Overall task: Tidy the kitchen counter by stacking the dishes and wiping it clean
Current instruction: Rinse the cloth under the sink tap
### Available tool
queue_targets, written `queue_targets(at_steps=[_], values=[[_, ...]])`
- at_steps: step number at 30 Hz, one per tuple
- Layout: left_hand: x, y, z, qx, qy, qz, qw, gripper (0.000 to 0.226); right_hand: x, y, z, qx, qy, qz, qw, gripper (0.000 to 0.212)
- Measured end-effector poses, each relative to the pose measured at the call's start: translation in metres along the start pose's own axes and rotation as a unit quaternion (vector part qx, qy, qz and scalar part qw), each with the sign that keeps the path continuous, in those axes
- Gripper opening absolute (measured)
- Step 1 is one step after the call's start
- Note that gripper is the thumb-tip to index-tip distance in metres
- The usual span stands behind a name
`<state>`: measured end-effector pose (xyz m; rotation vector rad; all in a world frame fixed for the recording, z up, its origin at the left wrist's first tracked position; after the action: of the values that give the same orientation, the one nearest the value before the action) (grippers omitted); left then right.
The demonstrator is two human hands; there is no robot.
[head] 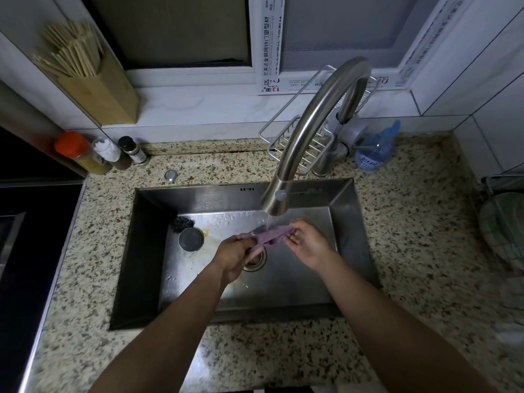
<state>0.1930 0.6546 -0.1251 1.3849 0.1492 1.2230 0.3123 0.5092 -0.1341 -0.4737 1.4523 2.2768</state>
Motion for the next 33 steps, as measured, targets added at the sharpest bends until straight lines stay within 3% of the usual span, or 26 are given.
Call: queue_targets(at_steps=[4,16,21,26,30,33], values=[[-0.011,0.000,0.009,-0.014,0.031,-0.003,0.999,0.015,0.005,0.001,-0.009,0.040,-0.101,0.012,0.994,0.014],[-0.001,-0.013,0.041,-0.058,0.102,0.000,0.993,0.021,-0.022,0.017,-0.025,0.071,-0.167,-0.025,0.983,0.006],[0.001,-0.011,0.047,-0.079,0.070,0.007,0.994,0.023,-0.013,0.008,-0.040,0.083,-0.114,0.003,0.990,0.012],[-0.003,-0.007,0.025,-0.067,0.009,0.006,0.998,0.029,0.020,0.003,-0.039,0.068,-0.026,0.135,0.988,0.011],[-0.007,0.007,0.000,-0.050,-0.014,-0.004,0.999,0.035,0.045,0.001,-0.035,0.057,0.028,0.207,0.976,0.025],[-0.011,0.017,-0.016,-0.037,0.007,-0.009,0.999,0.028,0.049,0.001,-0.023,0.064,0.043,0.194,0.978,0.003]])
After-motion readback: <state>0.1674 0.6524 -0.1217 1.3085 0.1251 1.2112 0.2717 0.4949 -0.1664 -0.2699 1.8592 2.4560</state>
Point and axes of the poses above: each hand's wrist, its own y-axis away from the middle knuckle, its own z-axis out of the palm, x = y × z, the point moved 7 cm from there along -y, towards the middle knuckle, and after that the axes turned 1 degree about -y, right-handed, at the moved point
